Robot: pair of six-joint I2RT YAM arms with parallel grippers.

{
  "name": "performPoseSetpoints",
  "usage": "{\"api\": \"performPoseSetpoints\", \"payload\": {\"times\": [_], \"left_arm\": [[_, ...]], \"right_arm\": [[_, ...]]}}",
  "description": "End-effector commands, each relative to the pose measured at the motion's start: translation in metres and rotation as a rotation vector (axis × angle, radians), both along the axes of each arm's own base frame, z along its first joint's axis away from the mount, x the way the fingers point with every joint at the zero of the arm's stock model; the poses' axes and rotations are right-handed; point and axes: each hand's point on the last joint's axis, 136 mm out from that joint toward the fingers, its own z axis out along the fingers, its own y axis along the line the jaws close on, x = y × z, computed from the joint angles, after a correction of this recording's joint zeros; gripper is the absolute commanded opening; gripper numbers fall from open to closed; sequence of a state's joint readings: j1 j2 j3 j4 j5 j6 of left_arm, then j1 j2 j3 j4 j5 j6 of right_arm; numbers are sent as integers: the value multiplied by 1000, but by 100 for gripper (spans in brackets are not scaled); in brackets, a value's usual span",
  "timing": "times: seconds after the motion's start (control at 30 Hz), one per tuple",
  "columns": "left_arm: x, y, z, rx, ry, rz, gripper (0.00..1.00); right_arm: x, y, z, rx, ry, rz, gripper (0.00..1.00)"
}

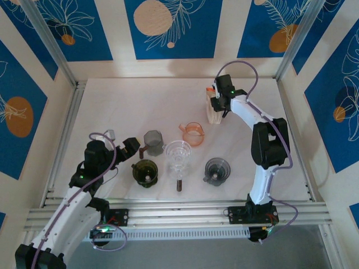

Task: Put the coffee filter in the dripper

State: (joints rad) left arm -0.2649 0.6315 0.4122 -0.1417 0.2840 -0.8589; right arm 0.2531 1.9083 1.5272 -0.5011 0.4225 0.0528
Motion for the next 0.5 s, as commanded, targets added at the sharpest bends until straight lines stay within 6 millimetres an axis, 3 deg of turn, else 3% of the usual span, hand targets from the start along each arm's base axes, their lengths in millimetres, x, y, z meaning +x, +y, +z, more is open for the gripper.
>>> {"api": "performPoseSetpoints", "payload": {"times": [0.0,0.17,0.47], "left_arm": [[-2,-3,7,-13,-19,-11,100],[-2,-1,9,-11,-28,-2,100],[-1,0,4,-2,-8,5,100]], "right_arm": [[-8,2,42,104,-86,-60,31],[-22,23,69,226,-102,-115,35],[-22,61,48,280,24,-186,34]]}}
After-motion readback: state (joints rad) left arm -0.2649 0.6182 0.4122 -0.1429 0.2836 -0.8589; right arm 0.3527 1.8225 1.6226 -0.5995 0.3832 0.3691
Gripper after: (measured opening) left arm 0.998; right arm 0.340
